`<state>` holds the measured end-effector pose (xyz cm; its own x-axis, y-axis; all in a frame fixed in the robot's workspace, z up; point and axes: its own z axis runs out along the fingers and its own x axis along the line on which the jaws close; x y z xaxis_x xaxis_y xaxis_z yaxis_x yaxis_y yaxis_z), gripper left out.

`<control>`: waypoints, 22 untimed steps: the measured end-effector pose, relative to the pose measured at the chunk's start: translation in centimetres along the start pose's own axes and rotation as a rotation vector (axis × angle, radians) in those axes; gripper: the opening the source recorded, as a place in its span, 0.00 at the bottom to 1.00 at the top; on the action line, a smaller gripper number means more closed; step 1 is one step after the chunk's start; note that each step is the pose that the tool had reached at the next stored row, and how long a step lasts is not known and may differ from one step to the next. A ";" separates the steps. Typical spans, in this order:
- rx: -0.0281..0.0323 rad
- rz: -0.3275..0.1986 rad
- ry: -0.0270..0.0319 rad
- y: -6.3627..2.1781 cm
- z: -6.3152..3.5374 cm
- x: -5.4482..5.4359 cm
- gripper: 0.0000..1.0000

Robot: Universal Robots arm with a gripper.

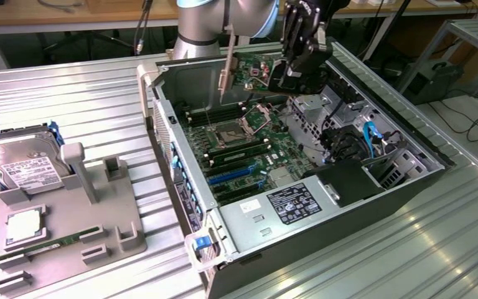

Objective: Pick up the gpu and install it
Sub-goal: 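Insert the gpu into the slot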

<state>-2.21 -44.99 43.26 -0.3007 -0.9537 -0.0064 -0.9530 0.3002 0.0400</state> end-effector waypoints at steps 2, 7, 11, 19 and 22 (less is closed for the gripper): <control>-0.0003 -0.042 0.0016 0.00 0.00 0.0 0.27; -0.0008 -0.126 0.0049 0.00 0.01 0.0 0.27; -0.0015 -0.227 0.0091 0.00 0.02 0.0 0.27; -0.0008 -0.260 0.0107 -0.03 0.79 0.0 0.27; 0.0019 -0.320 0.0142 -0.05 1.22 0.0 0.27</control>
<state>-2.20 -44.98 42.03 0.0151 -0.9999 -0.0044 -0.9992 -0.0153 0.0363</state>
